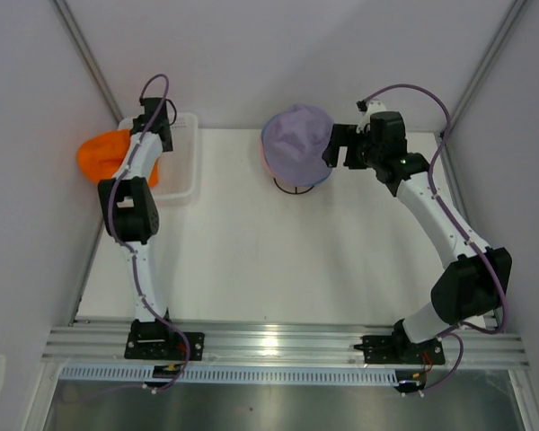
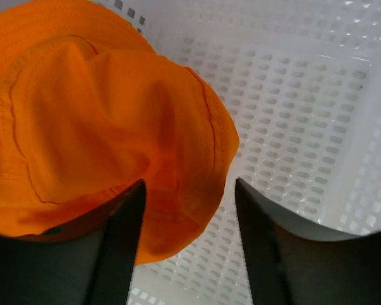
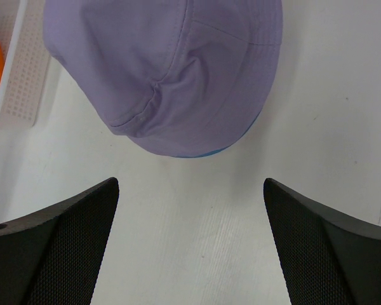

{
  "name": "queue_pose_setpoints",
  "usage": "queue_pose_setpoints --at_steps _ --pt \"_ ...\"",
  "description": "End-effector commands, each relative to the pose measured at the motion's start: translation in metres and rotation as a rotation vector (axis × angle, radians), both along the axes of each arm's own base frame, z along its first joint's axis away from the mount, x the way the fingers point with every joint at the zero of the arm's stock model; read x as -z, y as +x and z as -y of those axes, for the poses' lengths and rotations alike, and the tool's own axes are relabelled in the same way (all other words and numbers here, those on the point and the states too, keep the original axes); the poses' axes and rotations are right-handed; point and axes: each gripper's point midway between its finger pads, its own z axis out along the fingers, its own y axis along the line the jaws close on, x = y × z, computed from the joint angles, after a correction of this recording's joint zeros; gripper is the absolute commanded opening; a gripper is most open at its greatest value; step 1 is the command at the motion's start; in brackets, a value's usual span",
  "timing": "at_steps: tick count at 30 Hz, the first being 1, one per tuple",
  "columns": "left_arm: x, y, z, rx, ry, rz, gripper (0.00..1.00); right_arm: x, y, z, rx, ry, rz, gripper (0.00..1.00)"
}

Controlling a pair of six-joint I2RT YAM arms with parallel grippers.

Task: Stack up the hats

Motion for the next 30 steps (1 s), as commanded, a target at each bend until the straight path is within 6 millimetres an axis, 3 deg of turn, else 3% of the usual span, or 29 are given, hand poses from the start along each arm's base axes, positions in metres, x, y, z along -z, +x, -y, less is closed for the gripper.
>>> queue_pose_setpoints --at_steps 1,5,6,7,8,12,13,15,16,18,19,23,26,27,28,30 --pt "-0.018 0.009 -0.009 -0.020 0.041 0.027 0.56 -0.034 0.009 0.008 0.023 0.012 0.100 0.99" --pt "-0.026 0.015 -0.009 -0.026 0.034 0.050 0.27 -0.035 0.009 0.010 0.032 0.017 0.103 0.99" --pt "-0.030 0.015 -0.009 -0.027 0.031 0.057 0.11 -0.036 0.009 0.009 0.031 0.018 0.104 1.00" --pt "-0.034 0.014 -0.009 -0.032 0.033 0.064 0.03 -0.036 0.010 0.011 0.036 0.023 0.103 0.99" --pt "-0.038 0.012 -0.009 -0.033 0.034 0.066 0.01 -0.038 0.010 0.010 0.034 0.027 0.105 1.00" --pt "-0.094 0.001 0.005 0.006 -0.031 0.155 0.01 -0.051 0.008 0.006 0.019 0.060 0.123 1.00" --pt "-0.131 -0.007 0.017 0.052 -0.068 0.216 0.01 -0.056 0.008 0.005 0.016 0.071 0.130 1.00" --pt "-0.178 -0.018 0.036 0.112 -0.118 0.303 0.01 -0.070 0.005 0.001 0.001 0.114 0.156 1.00" --pt "-0.221 -0.035 0.047 0.149 -0.133 0.380 0.01 -0.081 0.001 0.000 -0.005 0.137 0.177 1.00" --pt "-0.258 -0.053 0.072 0.224 -0.181 0.451 0.01 -0.097 -0.005 -0.004 -0.022 0.205 0.196 1.00" --pt "-0.288 -0.070 0.089 0.268 -0.190 0.505 0.01 -0.110 -0.010 -0.001 -0.023 0.233 0.221 1.00" --pt "-0.323 -0.111 0.145 0.414 -0.314 0.548 0.01 -0.143 -0.025 0.001 -0.038 0.328 0.281 1.00" --pt "-0.334 -0.128 0.178 0.493 -0.425 0.564 0.01 -0.160 -0.037 0.004 -0.059 0.366 0.316 1.00" --pt "-0.340 -0.136 0.199 0.553 -0.460 0.572 0.01 -0.165 -0.040 0.003 -0.071 0.384 0.326 1.00" --pt "-0.343 -0.140 0.208 0.574 -0.471 0.575 0.01 -0.166 -0.042 0.002 -0.073 0.423 0.316 1.00" --pt "-0.352 -0.149 0.239 0.663 -0.525 0.590 0.01 -0.185 -0.048 0.000 -0.109 0.494 0.360 1.00"
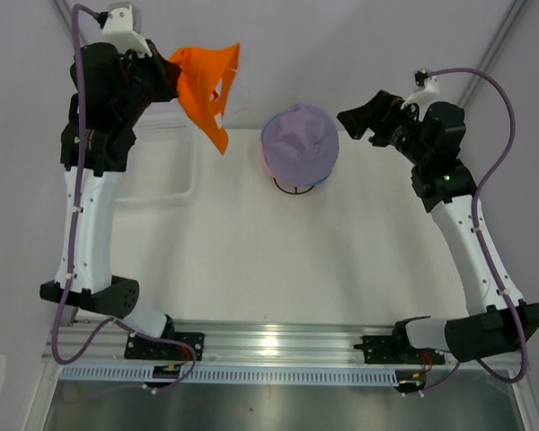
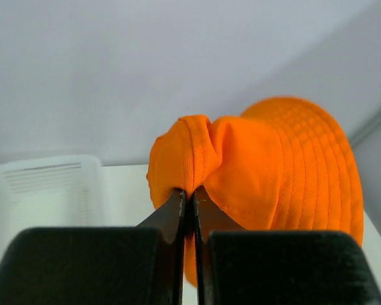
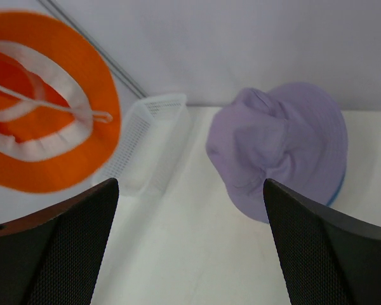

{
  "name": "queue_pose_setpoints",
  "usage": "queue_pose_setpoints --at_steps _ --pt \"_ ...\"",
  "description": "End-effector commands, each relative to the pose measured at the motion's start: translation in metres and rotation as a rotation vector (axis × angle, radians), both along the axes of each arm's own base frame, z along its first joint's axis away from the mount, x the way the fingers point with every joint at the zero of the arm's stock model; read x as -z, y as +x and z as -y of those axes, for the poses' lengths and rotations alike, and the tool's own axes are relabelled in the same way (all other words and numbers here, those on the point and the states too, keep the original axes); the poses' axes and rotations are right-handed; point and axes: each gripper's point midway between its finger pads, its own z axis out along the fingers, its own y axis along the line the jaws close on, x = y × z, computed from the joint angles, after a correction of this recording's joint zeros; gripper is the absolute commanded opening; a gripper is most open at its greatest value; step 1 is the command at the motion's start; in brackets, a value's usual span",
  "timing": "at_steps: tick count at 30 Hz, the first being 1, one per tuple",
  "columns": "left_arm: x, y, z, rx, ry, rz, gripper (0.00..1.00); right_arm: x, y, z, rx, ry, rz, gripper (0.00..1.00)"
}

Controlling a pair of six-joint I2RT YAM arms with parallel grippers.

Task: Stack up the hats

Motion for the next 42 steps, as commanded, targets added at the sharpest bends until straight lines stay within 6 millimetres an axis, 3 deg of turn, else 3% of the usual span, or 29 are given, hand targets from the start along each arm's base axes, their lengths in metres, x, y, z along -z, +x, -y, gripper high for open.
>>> queue_pose_setpoints --at_steps 1,5,11,14,18,20,24,32,38,39,40,42 --pt "0.040 0.009 0.054 0.173 -0.060 -0.124 0.01 -0.041 -0.015 -0.011 -0.084 0.176 0.075 1.00" --pt "0.037 0.004 0.100 0.274 -0.055 -0.100 0.01 -0.070 -0.027 -0.016 -0.131 0.269 0.142 1.00" --pt "0.041 0.013 0.135 0.293 -0.008 -0.082 0.01 -0.094 -0.038 -0.026 -0.224 0.418 0.137 1.00" --pt "0.047 0.021 0.146 0.244 0.029 -0.072 0.01 -0.091 -0.036 -0.040 -0.274 0.506 0.096 0.99" --pt "0.054 0.031 0.163 0.215 0.040 -0.061 0.01 -0.069 -0.026 -0.065 -0.286 0.629 -0.038 1.00" --pt "0.064 0.038 0.171 0.211 0.036 -0.078 0.01 -0.048 -0.016 -0.076 -0.273 0.656 -0.098 1.00" --pt "0.063 0.043 0.182 0.216 0.011 -0.071 0.01 -0.025 0.001 -0.081 -0.219 0.653 -0.140 1.00" --pt "0.060 0.045 0.193 0.233 -0.022 -0.058 0.01 -0.008 0.020 -0.076 -0.130 0.637 -0.172 0.99" --pt "0.065 0.045 0.205 0.252 -0.030 -0.065 0.01 0.001 0.042 -0.088 -0.135 0.647 -0.212 0.83" --pt "0.066 0.046 0.205 0.252 -0.029 -0.067 0.01 -0.003 0.043 -0.091 -0.142 0.643 -0.210 0.83" --pt "0.065 0.046 0.205 0.250 -0.034 -0.065 0.01 0.009 0.049 -0.095 -0.132 0.630 -0.244 0.83" --pt "0.064 0.046 0.207 0.256 -0.038 -0.060 0.01 0.013 0.053 -0.098 -0.129 0.627 -0.258 0.82"
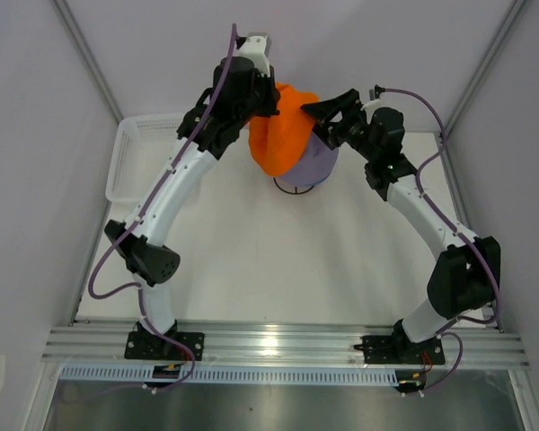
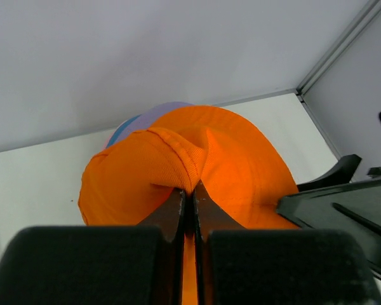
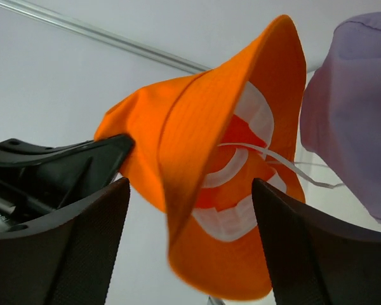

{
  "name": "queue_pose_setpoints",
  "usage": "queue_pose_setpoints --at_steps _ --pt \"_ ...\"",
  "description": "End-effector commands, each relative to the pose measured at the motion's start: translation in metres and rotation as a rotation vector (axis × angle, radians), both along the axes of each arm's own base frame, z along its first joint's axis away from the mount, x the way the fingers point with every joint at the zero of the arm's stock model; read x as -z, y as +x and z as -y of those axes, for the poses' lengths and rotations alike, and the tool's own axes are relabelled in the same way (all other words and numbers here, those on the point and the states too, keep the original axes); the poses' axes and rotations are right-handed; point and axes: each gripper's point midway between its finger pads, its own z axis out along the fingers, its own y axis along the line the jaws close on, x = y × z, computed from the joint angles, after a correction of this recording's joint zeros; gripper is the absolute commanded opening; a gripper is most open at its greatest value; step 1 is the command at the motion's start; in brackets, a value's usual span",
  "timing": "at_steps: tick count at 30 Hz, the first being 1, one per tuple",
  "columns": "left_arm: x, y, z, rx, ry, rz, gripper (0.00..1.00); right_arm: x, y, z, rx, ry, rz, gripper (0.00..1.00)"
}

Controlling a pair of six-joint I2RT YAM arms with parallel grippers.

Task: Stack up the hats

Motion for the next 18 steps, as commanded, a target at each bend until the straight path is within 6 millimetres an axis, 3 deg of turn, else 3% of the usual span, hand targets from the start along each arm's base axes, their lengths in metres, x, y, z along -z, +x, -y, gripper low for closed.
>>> queue_pose_setpoints --at_steps 1,4,5,6,7,8,11,13,14,15,17,18 --pt "-0.032 -0.001 0.008 0.010 -0.078 0.072 0.01 -0.012 0.009 -0.007 0.007 0.025 0.014 0.79" --pt "-0.028 0.000 0.012 0.018 -0.076 0.066 0.01 -0.015 0.012 -0.010 -0.001 0.048 0.021 0.61" --pt "-0.026 0.001 0.013 0.019 -0.073 0.064 0.01 -0.013 0.015 -0.011 -0.001 0.047 0.015 0.42" --pt "-0.022 0.002 0.014 0.019 -0.067 0.057 0.01 -0.011 0.018 -0.011 0.005 0.036 0.014 0.32" --pt "-0.020 0.003 0.014 0.019 -0.060 0.057 0.01 -0.017 0.019 -0.011 0.010 0.033 0.030 0.13" --pt "-0.018 0.005 0.014 0.014 -0.053 0.057 0.01 -0.015 0.024 -0.010 0.017 0.019 0.034 0.03" --pt "-0.010 0.013 0.013 -0.002 -0.007 0.069 0.02 -0.019 0.037 -0.001 0.025 -0.018 0.082 0.00" --pt "-0.008 0.017 0.012 -0.006 0.019 0.083 0.08 -0.024 0.039 -0.001 -0.039 -0.016 0.127 0.00" --pt "-0.007 0.017 0.013 -0.003 0.024 0.084 0.10 -0.035 0.044 0.006 -0.048 -0.011 0.152 0.00" --pt "-0.008 0.018 0.013 -0.003 0.023 0.086 0.14 -0.022 0.049 0.002 -0.108 -0.023 0.134 0.00" --pt "-0.006 0.018 0.015 0.006 0.020 0.087 0.21 -0.032 0.046 -0.004 -0.199 -0.037 0.174 0.00" --pt "-0.009 0.017 0.016 0.009 0.014 0.090 0.35 -0.019 0.055 -0.002 -0.212 -0.051 0.148 0.00"
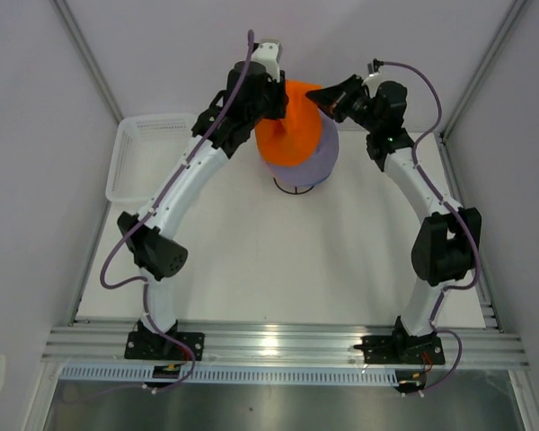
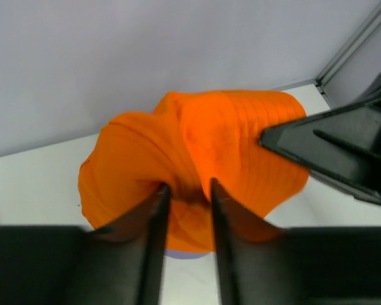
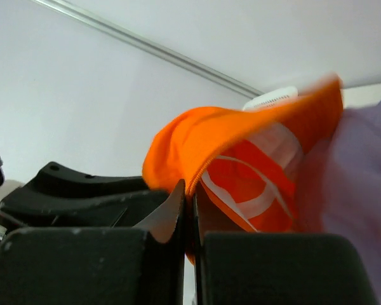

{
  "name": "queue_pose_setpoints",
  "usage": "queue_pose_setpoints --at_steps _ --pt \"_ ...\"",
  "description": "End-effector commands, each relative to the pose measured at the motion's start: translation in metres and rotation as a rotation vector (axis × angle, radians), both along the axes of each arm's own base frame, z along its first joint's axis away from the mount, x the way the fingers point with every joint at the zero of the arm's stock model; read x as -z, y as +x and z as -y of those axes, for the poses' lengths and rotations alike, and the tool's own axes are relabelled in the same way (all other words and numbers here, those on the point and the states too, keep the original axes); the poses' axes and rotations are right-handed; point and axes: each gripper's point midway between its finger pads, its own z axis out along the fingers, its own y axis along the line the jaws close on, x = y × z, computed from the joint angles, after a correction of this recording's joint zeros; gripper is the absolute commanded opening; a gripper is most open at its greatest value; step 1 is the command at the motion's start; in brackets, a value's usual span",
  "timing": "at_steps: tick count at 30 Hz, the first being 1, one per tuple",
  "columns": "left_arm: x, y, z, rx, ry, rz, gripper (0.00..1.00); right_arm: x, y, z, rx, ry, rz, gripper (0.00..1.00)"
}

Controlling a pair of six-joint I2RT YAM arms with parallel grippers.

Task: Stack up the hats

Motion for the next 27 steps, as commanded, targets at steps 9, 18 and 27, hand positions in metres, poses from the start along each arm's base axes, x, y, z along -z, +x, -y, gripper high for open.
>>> queue_pose_setpoints --at_steps 9,18,27 --pt "-0.018 0.008 -0.021 -0.092 -0.071 0.023 1.00 0.031 0.003 0.045 -0.027 -0.157 0.033 0.00" --pt "0.020 0.003 -0.085 -0.140 -0.415 -0.152 0.99 0.072 0.003 0.093 -0.028 -0.270 0.028 0.00" --pt "0.063 0.010 -0.062 0.019 -0.623 -0.254 0.93 0.129 0.019 0.097 -0.045 -0.296 -0.017 0.00"
